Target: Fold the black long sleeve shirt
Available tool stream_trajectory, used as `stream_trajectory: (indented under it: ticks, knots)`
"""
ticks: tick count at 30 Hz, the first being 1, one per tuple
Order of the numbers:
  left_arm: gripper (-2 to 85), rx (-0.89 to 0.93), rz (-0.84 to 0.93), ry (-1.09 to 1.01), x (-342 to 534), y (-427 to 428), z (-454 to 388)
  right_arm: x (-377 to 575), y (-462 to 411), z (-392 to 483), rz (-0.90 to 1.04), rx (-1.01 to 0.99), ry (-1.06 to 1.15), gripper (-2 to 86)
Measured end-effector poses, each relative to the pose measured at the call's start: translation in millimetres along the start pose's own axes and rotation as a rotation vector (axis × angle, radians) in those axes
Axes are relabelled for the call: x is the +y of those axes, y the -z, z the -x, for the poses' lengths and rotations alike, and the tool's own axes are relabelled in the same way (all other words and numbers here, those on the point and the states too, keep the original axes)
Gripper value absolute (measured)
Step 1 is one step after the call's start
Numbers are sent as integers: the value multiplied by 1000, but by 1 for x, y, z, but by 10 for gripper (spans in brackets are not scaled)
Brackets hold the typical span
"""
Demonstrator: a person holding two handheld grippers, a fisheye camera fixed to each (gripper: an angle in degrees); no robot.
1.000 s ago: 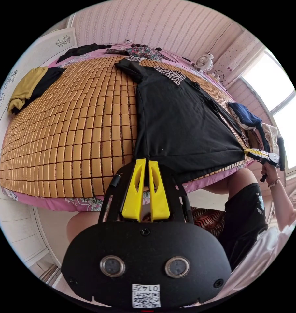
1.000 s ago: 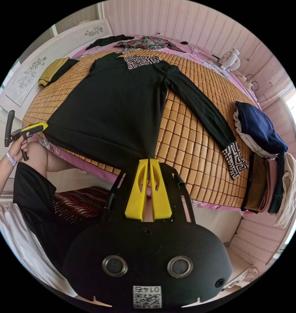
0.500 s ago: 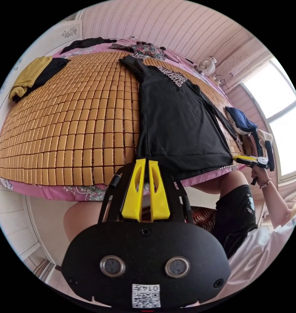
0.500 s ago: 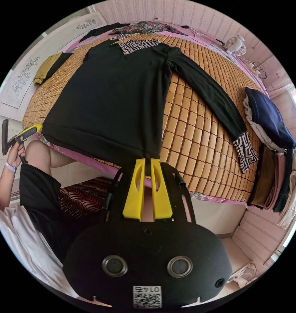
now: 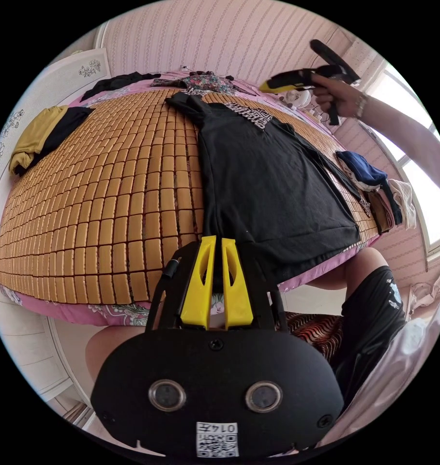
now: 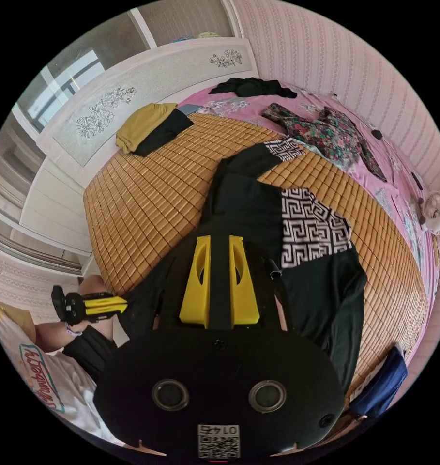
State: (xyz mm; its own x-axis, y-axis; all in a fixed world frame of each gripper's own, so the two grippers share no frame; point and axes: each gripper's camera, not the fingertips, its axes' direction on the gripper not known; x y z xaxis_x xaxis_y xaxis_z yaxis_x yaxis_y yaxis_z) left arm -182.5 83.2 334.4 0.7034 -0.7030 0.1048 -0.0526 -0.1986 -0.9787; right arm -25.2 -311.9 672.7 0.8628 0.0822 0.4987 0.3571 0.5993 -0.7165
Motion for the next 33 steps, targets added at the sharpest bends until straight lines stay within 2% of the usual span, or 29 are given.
stream_trajectory:
  ticks: [6,11,14,17,19,21,23,26,28,33]
  knots:
    - [3,3,-2,-25,8,7,2,-122,-98,-13,-1,29,-105,71]
    - [1,7,-14,-67,14,13,5,-151,-141,-40,-42,223,-233,40]
    - [0,15,-20,-64,17,16,8,-156,-150,-58,15,220,-237,20]
    - [0,10,-17,-70,17,20,9,-152,-135,-57,6,95,-78,18]
    - [-1,7,-21,-69,17,24,9,-146,-112,-42,-34,-73,111,17]
    - [-1,18,-41,-59,17,32,11,-133,-65,-14,-52,-420,437,16]
    - [-2,85,-124,-37,15,55,17,-122,-27,2,-90,-526,574,15]
    - [-3,122,-256,-16,11,91,31,-111,11,7,-204,-487,547,44]
    - [-4,96,-309,1,10,110,43,-108,16,3,-196,-479,533,62]
    - [17,-167,-329,99,21,139,91,-85,-16,-21,-61,-413,407,102]
